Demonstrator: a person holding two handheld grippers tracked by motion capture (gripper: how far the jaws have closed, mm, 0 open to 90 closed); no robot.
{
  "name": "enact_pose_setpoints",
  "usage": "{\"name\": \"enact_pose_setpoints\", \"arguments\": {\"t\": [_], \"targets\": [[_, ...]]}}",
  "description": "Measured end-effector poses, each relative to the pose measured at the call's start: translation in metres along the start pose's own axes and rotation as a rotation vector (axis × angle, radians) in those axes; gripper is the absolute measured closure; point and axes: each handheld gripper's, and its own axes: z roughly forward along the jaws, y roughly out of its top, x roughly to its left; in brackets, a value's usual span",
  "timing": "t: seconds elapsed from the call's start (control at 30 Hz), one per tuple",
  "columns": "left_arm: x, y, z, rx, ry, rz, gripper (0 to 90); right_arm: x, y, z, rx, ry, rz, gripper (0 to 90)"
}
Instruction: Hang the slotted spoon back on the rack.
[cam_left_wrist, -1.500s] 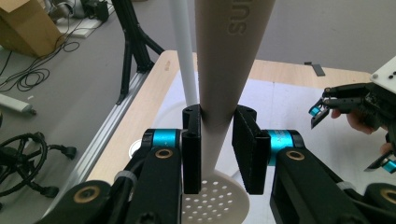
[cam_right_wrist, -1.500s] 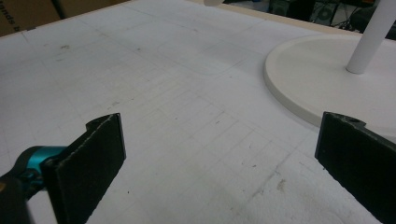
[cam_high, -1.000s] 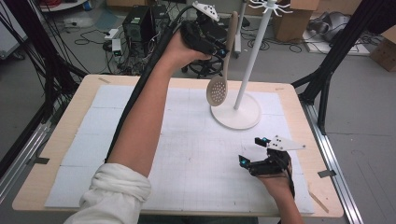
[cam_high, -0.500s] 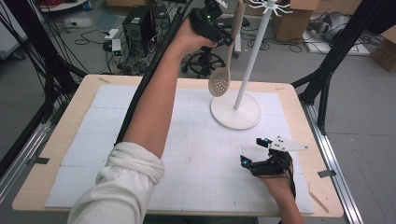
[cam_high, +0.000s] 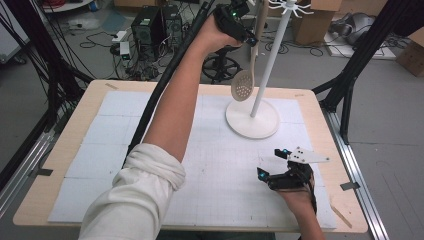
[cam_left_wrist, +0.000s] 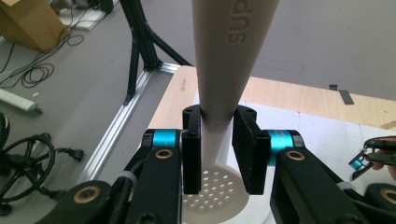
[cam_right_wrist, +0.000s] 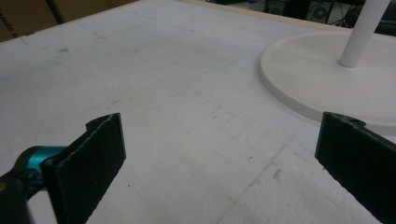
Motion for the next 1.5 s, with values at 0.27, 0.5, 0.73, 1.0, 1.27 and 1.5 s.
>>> {"name": "enact_pose_setpoints", "arguments": {"t": [0.27,0.5,0.73,1.0,1.27,1.5], "targets": [[-0.001,0.002,0.009,0.020,-0.005,0.007,73.9,-0.001,-0.001,-0.001,-0.001,-0.001,0.003,0.3],[-0.004,0.002,0.016,0.033,-0.019,0.004,73.9,0.000,-0.001,0.000,0.002,0.001,-0.003,0.3],[-0.005,-0.003,0.014,0.022,0.031,-0.026,62.6,0.002,0.000,0.001,0.004,0.009,-0.004,0.3],[-0.013,-0.032,-0.004,0.007,-0.030,-0.040,58.1,0.002,0.002,0.003,-0.004,0.013,-0.007,0.3],[-0.029,-0.066,-0.043,-0.041,-0.050,-0.038,57.3,0.001,0.002,0.001,-0.021,0.016,0.005,0.3],[-0.043,-0.102,-0.078,-0.077,-0.046,-0.044,56.9,0.002,0.002,0.002,-0.014,0.017,0.001,0.3]]}}
